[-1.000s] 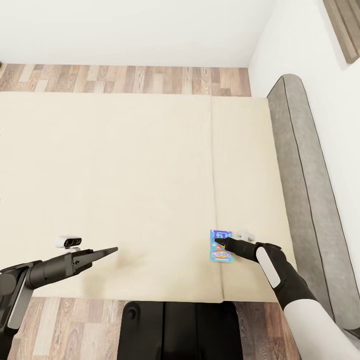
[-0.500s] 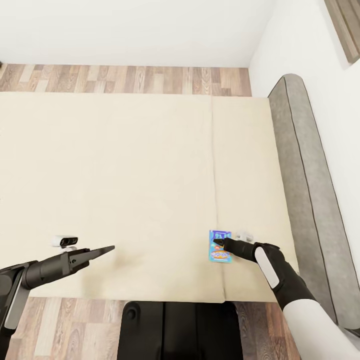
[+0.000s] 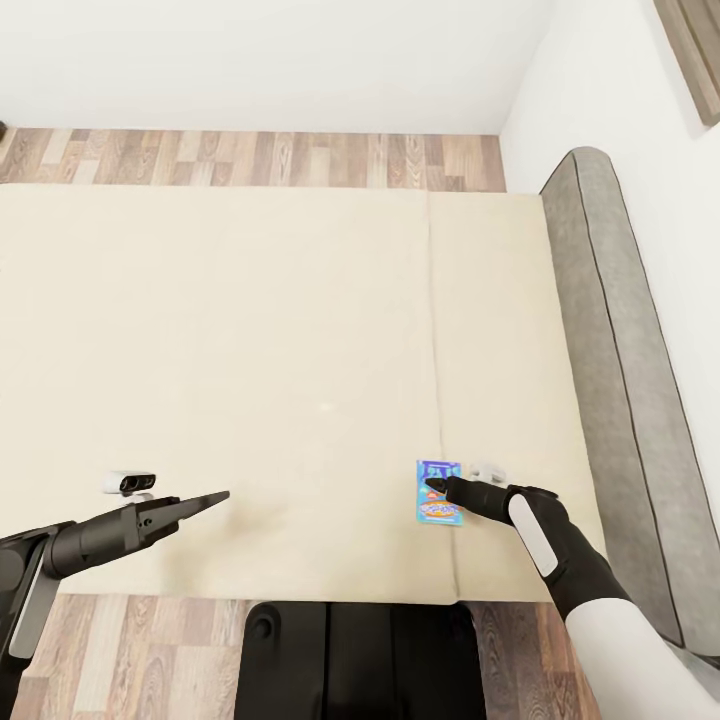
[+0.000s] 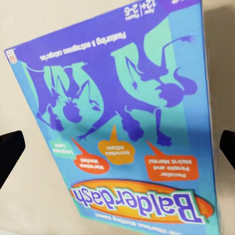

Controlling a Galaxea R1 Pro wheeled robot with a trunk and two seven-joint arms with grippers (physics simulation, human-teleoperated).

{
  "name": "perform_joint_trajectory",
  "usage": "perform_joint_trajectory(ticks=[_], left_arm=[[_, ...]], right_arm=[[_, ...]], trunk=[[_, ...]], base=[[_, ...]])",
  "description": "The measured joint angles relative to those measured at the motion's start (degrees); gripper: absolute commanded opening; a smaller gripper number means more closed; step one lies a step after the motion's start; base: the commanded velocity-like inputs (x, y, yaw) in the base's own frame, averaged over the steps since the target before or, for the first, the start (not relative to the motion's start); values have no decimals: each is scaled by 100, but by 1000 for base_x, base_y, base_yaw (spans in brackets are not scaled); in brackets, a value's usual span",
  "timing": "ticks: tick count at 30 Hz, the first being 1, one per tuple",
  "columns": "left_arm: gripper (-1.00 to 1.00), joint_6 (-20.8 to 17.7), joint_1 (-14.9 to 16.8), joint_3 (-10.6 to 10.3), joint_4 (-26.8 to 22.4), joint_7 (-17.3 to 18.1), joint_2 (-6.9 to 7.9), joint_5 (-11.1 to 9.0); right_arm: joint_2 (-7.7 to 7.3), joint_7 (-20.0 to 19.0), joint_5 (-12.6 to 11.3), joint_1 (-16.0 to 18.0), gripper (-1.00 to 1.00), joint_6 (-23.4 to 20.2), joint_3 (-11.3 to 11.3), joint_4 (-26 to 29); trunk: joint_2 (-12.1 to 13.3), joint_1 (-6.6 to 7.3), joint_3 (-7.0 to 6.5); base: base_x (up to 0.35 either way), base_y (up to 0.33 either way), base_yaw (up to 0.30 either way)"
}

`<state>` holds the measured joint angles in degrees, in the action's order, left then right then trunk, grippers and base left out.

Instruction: Put all the toys in the child's room - the three board games (two on the bed and one on the table), the two jigsaw puzzles on the table, and the tennis ball on the table - inside the toy box on the table in the child's room.

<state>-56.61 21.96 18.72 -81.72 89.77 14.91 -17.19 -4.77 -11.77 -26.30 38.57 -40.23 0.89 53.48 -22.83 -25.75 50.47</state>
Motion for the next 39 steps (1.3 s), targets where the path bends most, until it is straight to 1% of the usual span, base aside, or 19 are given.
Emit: perform_joint_trajectory(ticks=[20, 27, 39], left_arm=[[100, 0, 0, 0, -1, 0, 2, 0], [100, 0, 0, 0, -1, 0, 2, 0], [100, 0, 0, 0, 0, 0, 2, 0]], right_arm=[[11, 1, -2, 0, 100, 1, 11, -1], [24, 6, -8, 0, 100, 0, 154, -1], [25, 6, -9, 0, 100, 3, 180, 0]], trunk=[[0, 0, 0], [0, 0, 0], [0, 0, 0]], base=[[-13, 73, 0], [0, 49, 0], [0, 66, 0]])
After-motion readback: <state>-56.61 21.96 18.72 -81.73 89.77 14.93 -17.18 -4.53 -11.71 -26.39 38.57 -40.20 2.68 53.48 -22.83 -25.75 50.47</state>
